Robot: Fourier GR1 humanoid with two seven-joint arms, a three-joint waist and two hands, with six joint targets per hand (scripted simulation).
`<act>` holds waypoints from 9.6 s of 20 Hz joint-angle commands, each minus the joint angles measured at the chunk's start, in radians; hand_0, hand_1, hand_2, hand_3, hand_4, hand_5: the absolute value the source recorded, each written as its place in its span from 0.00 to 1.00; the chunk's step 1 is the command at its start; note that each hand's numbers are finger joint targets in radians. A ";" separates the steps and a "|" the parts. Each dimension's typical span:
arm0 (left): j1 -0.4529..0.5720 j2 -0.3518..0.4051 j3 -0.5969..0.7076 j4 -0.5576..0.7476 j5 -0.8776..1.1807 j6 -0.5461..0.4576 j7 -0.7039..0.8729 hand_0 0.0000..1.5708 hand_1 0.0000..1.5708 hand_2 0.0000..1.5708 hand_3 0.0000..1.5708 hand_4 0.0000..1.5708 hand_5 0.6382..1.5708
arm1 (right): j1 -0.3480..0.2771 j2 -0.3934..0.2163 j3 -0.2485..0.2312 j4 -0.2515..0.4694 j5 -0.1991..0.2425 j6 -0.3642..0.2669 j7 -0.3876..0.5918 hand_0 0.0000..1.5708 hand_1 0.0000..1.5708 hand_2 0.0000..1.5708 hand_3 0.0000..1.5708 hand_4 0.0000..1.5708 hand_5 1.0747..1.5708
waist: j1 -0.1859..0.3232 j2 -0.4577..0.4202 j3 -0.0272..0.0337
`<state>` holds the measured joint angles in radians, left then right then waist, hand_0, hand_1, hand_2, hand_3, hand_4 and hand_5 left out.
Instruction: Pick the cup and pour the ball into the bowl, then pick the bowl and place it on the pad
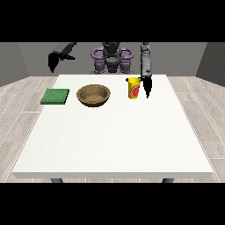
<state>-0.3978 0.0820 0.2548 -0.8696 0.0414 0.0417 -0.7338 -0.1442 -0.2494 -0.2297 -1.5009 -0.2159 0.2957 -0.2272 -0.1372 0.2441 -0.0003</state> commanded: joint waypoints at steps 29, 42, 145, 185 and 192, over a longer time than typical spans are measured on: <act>-0.241 0.308 -0.164 0.274 -0.401 0.364 0.238 0.92 0.92 1.00 1.00 1.00 0.71 | -0.017 -0.063 -0.061 0.172 -0.025 0.044 0.069 0.00 0.00 0.00 0.00 0.00 1.00 | 0.015 -0.215 0.0044; -0.406 0.253 -0.343 0.204 -0.681 0.405 0.634 0.95 0.95 1.00 1.00 1.00 0.68 | -0.002 -0.096 -0.092 0.364 0.001 0.125 -0.084 0.00 0.00 0.00 0.00 0.00 1.00 | 0.023 -0.226 0.0011; 0.070 0.078 -0.185 -0.269 -0.067 -0.001 0.492 0.00 0.00 0.00 0.00 0.63 0.83 | -0.504 -0.020 0.135 0.926 0.374 -0.688 0.382 1.00 1.00 1.00 0.55 0.52 0.99 | 0.215 -0.283 -0.0019; 0.046 0.555 0.251 -0.135 0.270 -0.423 0.301 0.00 0.00 0.00 0.00 0.75 0.98 | -0.435 -0.408 -0.172 0.972 0.190 -0.443 0.156 0.39 0.39 0.43 0.67 0.00 0.90 | 0.243 0.022 0.0012; 0.018 0.509 0.178 -0.251 0.253 -0.375 0.392 0.00 0.00 0.00 0.00 0.69 1.00 | -0.498 -0.439 -0.164 1.016 0.191 -0.391 0.194 0.00 0.00 0.00 0.08 0.00 0.59 | 0.244 -0.021 0.0025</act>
<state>-0.3796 0.6516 0.4925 -1.0204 0.3132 -0.3811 -0.3966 -0.6249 -0.6570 -0.3894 -0.5221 -0.0222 -0.1377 -0.0337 0.1130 0.2582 0.0010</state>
